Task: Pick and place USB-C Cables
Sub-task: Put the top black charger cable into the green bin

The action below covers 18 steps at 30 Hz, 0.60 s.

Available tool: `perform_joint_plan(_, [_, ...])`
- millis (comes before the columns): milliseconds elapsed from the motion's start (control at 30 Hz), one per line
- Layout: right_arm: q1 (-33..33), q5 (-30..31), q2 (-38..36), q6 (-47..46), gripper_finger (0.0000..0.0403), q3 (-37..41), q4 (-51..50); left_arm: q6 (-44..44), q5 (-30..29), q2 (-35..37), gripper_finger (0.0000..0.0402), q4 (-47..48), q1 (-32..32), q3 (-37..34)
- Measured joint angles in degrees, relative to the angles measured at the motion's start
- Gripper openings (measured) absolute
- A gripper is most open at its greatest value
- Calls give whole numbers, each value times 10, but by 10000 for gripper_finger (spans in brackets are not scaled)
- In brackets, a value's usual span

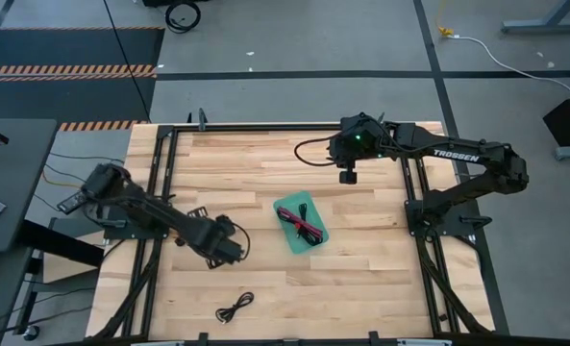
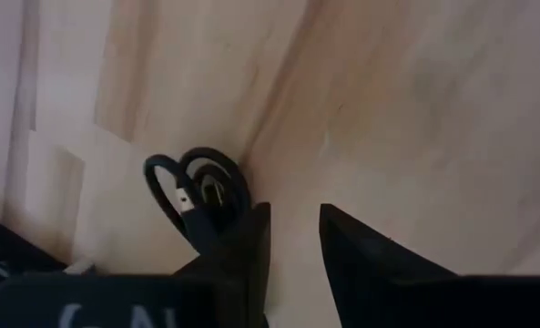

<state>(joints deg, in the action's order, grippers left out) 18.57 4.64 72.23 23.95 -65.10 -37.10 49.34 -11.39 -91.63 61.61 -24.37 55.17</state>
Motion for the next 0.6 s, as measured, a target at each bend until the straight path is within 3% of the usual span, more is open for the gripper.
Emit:
perform_joint_plan(367, [0, -2, 0, 0, 130, 0, -2, 128, -8, 250, 103, -78, 8, -150])
perform_joint_plan(600, [0, -4, 0, -2, 130, 0, 0, 184, -3, 294, 133, -77, 8, -211])
